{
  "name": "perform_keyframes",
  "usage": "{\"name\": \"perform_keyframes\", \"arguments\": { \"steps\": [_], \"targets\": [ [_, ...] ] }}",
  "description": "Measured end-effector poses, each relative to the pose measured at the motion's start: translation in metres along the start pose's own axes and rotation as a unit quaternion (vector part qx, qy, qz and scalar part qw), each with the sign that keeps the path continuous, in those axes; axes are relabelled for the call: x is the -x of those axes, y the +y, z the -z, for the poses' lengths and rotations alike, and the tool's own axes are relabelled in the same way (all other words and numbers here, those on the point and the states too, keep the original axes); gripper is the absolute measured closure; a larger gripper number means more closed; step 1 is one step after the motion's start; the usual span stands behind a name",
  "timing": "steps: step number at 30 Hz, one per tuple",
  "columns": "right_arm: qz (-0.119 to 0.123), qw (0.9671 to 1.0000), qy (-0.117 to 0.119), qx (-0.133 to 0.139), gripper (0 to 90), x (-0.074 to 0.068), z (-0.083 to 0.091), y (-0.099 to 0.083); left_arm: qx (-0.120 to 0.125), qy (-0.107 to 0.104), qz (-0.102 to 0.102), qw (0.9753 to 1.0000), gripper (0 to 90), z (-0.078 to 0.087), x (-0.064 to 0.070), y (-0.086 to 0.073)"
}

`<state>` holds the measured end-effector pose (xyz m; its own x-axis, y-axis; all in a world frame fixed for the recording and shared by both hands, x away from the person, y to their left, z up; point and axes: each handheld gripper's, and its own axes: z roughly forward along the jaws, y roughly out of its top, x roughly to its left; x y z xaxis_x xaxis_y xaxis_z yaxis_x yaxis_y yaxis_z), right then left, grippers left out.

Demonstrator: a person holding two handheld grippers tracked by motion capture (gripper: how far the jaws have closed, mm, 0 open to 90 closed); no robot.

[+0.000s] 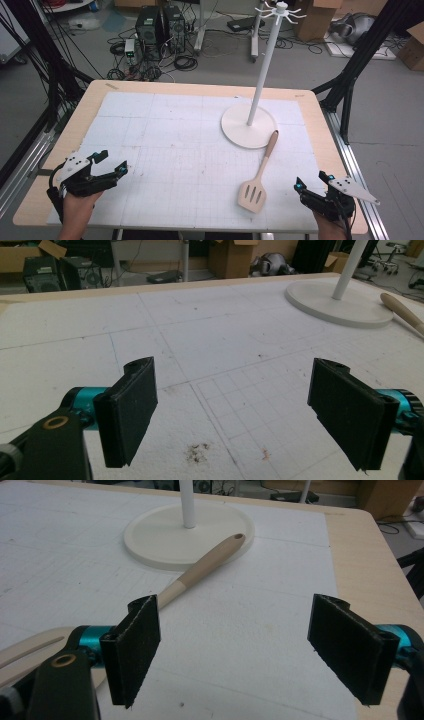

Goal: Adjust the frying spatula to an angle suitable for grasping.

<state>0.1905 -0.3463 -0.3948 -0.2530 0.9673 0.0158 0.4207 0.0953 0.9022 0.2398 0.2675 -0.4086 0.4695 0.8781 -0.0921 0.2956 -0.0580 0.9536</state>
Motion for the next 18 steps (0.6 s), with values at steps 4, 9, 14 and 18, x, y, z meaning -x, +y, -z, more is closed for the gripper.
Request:
{"name": "perform_keyframes", "arguments": {
  "steps": [4, 9, 14, 18],
  "targets": [
    [0.001, 1.0000, 0.002, 0.001, 20.0, 0.0013, 0.0007, -0.0011, 0.001, 0.003, 0.002, 1.0000, 20.2, -0.0015, 0.0001, 0.0003],
    [-0.010, 0.9999, 0.006, 0.000, 20.1, 0.0052, 0.0012, -0.0033, -0.001, 0.005, 0.002, 1.0000, 20.2, -0.0040, 0.0014, 0.0008],
    [-0.015, 0.9995, 0.029, 0.003, 32.2, 0.0045, 0.0029, -0.0022, -0.002, 0.000, -0.003, 1.0000, 20.2, -0.0041, 0.0018, 0.0012],
    [-0.015, 0.9984, 0.054, 0.004, 45.4, 0.0000, 0.0002, 0.0000, -0.003, -0.005, -0.006, 1.0000, 20.3, -0.0027, 0.0033, 0.0010]
  ]
}}
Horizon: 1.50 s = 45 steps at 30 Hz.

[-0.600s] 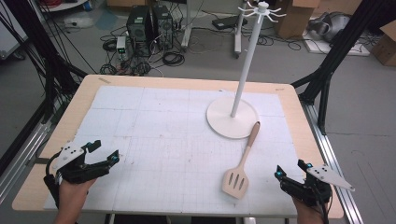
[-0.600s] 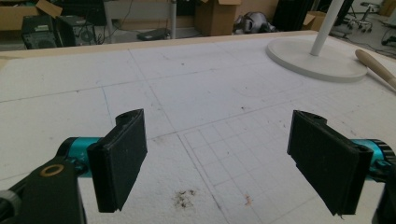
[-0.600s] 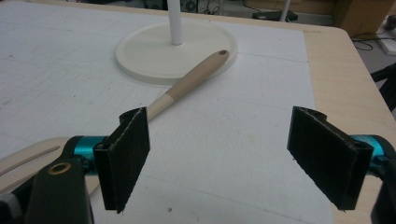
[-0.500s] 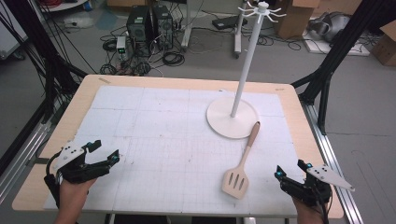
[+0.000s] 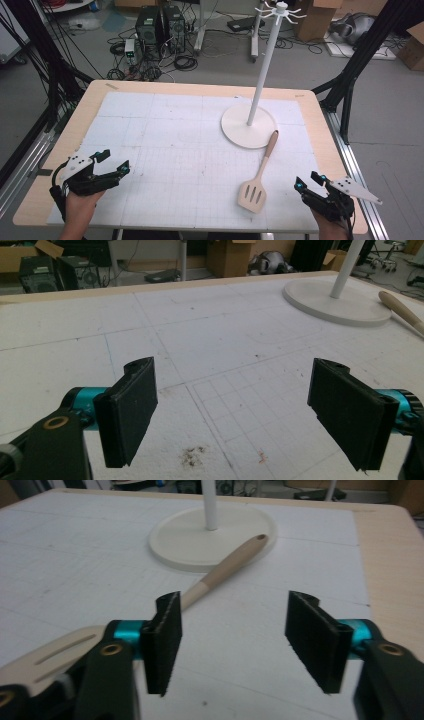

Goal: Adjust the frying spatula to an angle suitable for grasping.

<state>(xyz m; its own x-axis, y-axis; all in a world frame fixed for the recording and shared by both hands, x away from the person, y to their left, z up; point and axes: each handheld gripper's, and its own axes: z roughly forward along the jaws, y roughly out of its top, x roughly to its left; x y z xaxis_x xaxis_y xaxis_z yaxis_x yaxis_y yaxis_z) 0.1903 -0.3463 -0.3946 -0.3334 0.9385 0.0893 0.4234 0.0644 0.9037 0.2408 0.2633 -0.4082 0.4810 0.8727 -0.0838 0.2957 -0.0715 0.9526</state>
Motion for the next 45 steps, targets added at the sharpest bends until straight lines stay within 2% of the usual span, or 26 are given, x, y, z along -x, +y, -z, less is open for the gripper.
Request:
{"name": "perform_keyframes", "arguments": {
  "steps": [4, 6, 7, 8, 10, 11, 12, 16, 17, 18, 20, 21, 23, 26, 29, 31, 32, 33, 36, 37, 41, 45],
  "targets": [
    [0.015, 0.9993, 0.031, -0.011, 67.8, -0.012, -0.007, 0.003, 0.000, -0.003, -0.001, 1.0000, 20.6, 0.001, 0.000, 0.000],
    [0.031, 0.9976, 0.052, -0.033, 87.4, -0.019, -0.017, 0.004, -0.002, -0.004, -0.001, 1.0000, 20.7, 0.001, -0.001, -0.001],
    [0.041, 0.9966, 0.060, -0.040, 89.3, -0.021, -0.021, 0.004, -0.002, -0.003, 0.000, 1.0000, 20.7, 0.001, -0.001, -0.001],
    [0.041, 0.9966, 0.060, -0.040, 89.3, -0.021, -0.021, 0.004, -0.002, -0.003, 0.000, 1.0000, 20.7, 0.001, -0.001, -0.001],
    [0.052, 0.9942, 0.072, -0.061, 89.4, -0.023, -0.030, 0.002, -0.002, -0.003, 0.002, 1.0000, 20.7, 0.000, -0.001, -0.001],
    [0.062, 0.9912, 0.083, -0.082, 89.5, -0.023, -0.040, 0.000, -0.005, -0.002, 0.001, 1.0000, 20.8, 0.000, -0.001, -0.002],
    [0.062, 0.9912, 0.083, -0.082, 89.5, -0.023, -0.040, 0.000, -0.005, -0.002, 0.001, 1.0000, 20.8, 0.000, -0.001, -0.002],
    [0.081, 0.9852, 0.095, -0.118, 89.5, -0.027, -0.059, -0.002, -0.007, -0.003, 0.002, 1.0000, 20.8, -0.002, 0.001, -0.002],
    [0.088, 0.9827, 0.100, -0.128, 89.5, -0.030, -0.068, -0.003, -0.006, -0.003, 0.001, 1.0000, 21.0, -0.002, 0.001, -0.001],
    [0.088, 0.9827, 0.100, -0.128, 89.5, -0.030, -0.068, -0.003, -0.007, -0.004, 0.000, 1.0000, 21.0, -0.002, 0.001, -0.001],
    [0.095, 0.9787, 0.112, -0.143, 89.5, -0.034, -0.078, -0.004, -0.008, -0.005, 0.000, 1.0000, 21.1, -0.003, 0.001, -0.001],
    [0.095, 0.9787, 0.112, -0.143, 89.5, -0.034, -0.078, -0.004, -0.008, -0.006, 0.001, 0.9999, 21.1, -0.003, 0.001, -0.002],
    [0.102, 0.9756, 0.114, -0.158, 89.5, -0.037, -0.084, -0.006, -0.009, -0.005, 0.001, 1.0000, 21.1, -0.002, 0.000, -0.002],
    [0.101, 0.9745, 0.114, -0.165, 89.5, -0.036, -0.085, -0.008, -0.007, -0.004, 0.003, 1.0000, 21.2, -0.001, -0.002, -0.002],
    [0.099, 0.9713, 0.121, -0.179, 89.5, -0.037, -0.089, -0.012, -0.006, -0.004, 0.004, 1.0000, 21.3, 0.000, -0.002, -0.002],
    [0.106, 0.9687, 0.123, -0.188, 89.5, -0.039, -0.091, -0.014, -0.005, -0.004, 0.005, 1.0000, 21.3, 0.000, -0.002, -0.002],
    [0.108, 0.9689, 0.123, -0.185, 89.5, -0.040, -0.091, -0.014, -0.006, -0.003, 0.005, 1.0000, 21.3, 0.000, -0.001, -0.002],
    [0.094, 0.9698, 0.128, -0.185, 89.5, -0.039, -0.091, -0.014, -0.006, -0.003, 0.005, 1.0000, 21.3, 0.000, -0.001, -0.002],
    [0.087, 0.9675, 0.149, -0.185, 89.5, -0.041, -0.092, -0.015, -0.006, -0.004, 0.003, 1.0000, 21.4, -0.001, -0.001, -0.002],
    [0.087, 0.9675, 0.149, -0.185, 89.5, -0.041, -0.092, -0.015, -0.006, -0.004, 0.003, 1.0000, 21.4, -0.001, -0.001, -0.002],
    [0.110, 0.9655, 0.146, -0.186, 89.4, -0.050, -0.094, -0.014, -0.006, -0.003, 0.004, 1.0000, 21.4, -0.001, -0.001, -0.002],
    [0.106, 0.9649, 0.151, -0.187, 89.4, -0.052, -0.096, -0.013, -0.006, -0.003, 0.005, 1.0000, 21.4, -0.001, -0.001, -0.002]
  ]
}}
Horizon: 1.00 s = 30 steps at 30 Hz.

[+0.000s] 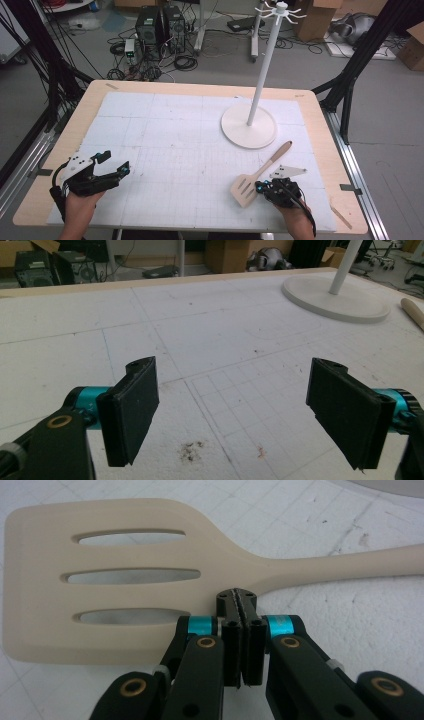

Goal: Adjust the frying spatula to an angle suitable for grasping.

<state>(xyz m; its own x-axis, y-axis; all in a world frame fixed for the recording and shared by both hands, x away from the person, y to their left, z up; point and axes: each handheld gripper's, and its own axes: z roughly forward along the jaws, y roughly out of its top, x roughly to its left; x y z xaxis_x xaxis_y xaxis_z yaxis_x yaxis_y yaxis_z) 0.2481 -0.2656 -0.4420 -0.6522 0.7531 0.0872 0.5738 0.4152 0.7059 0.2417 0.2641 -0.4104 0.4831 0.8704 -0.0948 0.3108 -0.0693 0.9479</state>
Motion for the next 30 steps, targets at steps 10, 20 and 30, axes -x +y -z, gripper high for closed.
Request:
{"name": "perform_keyframes", "arguments": {
  "steps": [10, 20, 30],
  "targets": [
    [0.012, 0.9998, 0.013, -0.002, 89.4, -0.011, -0.010, 0.010, 0.000, 0.002, 0.000, 1.0000, 21.4, 0.000, -0.001, 0.000],
    [0.004, 1.0000, 0.006, -0.001, 79.5, -0.011, -0.014, 0.014, 0.002, 0.002, 0.000, 1.0000, 21.4, 0.000, -0.002, 0.000],
    [-0.080, 0.9883, -0.087, 0.096, 88.9, 0.044, 0.043, -0.003, 0.001, 0.005, -0.001, 1.0000, 21.4, 0.001, -0.002, 0.000]
  ]
}}
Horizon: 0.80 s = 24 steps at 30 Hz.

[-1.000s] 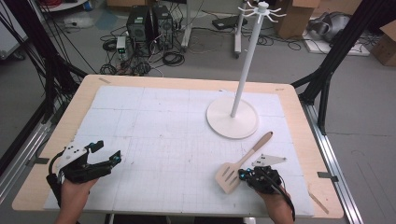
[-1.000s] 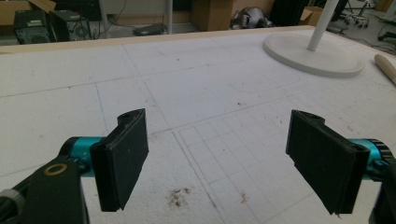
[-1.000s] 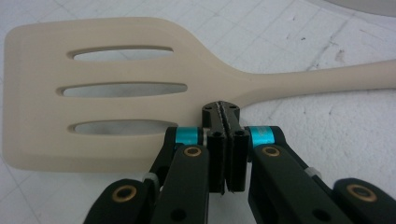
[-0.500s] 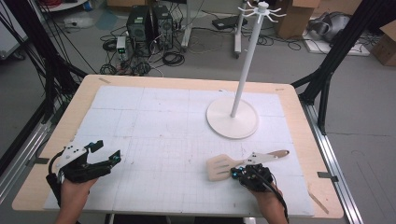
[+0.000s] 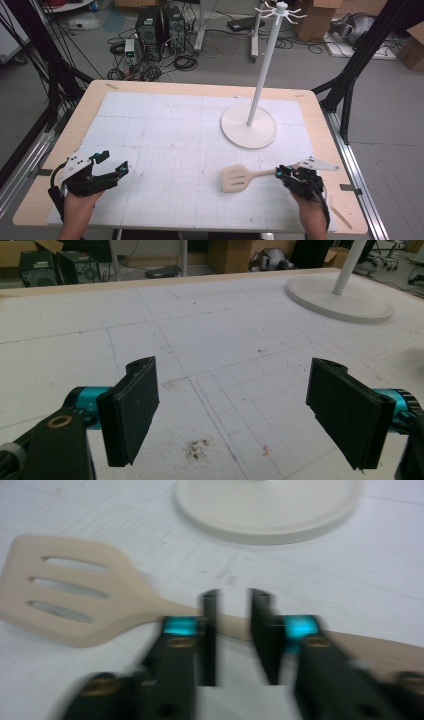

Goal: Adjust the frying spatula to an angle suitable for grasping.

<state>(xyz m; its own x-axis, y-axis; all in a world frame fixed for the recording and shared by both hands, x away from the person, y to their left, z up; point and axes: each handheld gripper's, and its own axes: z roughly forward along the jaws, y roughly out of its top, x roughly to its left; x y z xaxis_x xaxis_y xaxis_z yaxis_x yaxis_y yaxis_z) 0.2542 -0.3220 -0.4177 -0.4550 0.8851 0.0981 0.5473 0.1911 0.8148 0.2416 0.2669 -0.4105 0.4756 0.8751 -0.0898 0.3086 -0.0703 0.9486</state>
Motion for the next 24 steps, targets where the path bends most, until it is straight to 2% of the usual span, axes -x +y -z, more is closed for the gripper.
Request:
{"name": "perform_keyframes", "arguments": {
  "steps": [2, 6, 8, 9, 10, 16, 20, 24],
  "targets": [
    [-0.001, 0.9997, -0.022, 0.001, 89.6, 0.015, 0.007, -0.001, -0.002, -0.001, -0.002, 1.0000, 21.4, -0.001, 0.001, 0.000],
    [-0.020, 0.9976, -0.066, 0.010, 89.6, 0.042, 0.013, -0.004, -0.002, -0.001, -0.003, 1.0000, 21.5, -0.002, 0.002, 0.000],
    [-0.022, 0.9963, -0.082, 0.006, 89.7, 0.053, 0.013, -0.004, -0.002, -0.002, -0.002, 1.0000, 21.5, -0.002, 0.002, 0.000],
    [-0.018, 0.9947, -0.101, -0.003, 89.7, 0.061, 0.011, -0.005, -0.002, -0.002, -0.002, 1.0000, 21.5, -0.002, 0.002, 0.000],
    [-0.018, 0.9947, -0.101, -0.003, 89.7, 0.061, 0.011, -0.005, -0.002, -0.002, -0.002, 1.0000, 21.5, -0.002, 0.002, 0.000],
    [-0.025, 0.9903, -0.134, -0.023, 89.7, 0.080, 0.006, -0.008, -0.004, 0.002, -0.002, 1.0000, 21.5, -0.001, 0.000, -0.001],
    [-0.031, 0.9889, -0.142, -0.030, 89.6, 0.089, 0.006, -0.013, -0.005, 0.001, -0.003, 1.0000, 21.5, -0.001, 0.000, -0.001],
    [-0.018, 0.9884, -0.144, -0.045, 89.6, 0.096, 0.004, -0.018, -0.007, -0.001, -0.005, 1.0000, 21.8, -0.002, 0.000, -0.001]
  ]
}}
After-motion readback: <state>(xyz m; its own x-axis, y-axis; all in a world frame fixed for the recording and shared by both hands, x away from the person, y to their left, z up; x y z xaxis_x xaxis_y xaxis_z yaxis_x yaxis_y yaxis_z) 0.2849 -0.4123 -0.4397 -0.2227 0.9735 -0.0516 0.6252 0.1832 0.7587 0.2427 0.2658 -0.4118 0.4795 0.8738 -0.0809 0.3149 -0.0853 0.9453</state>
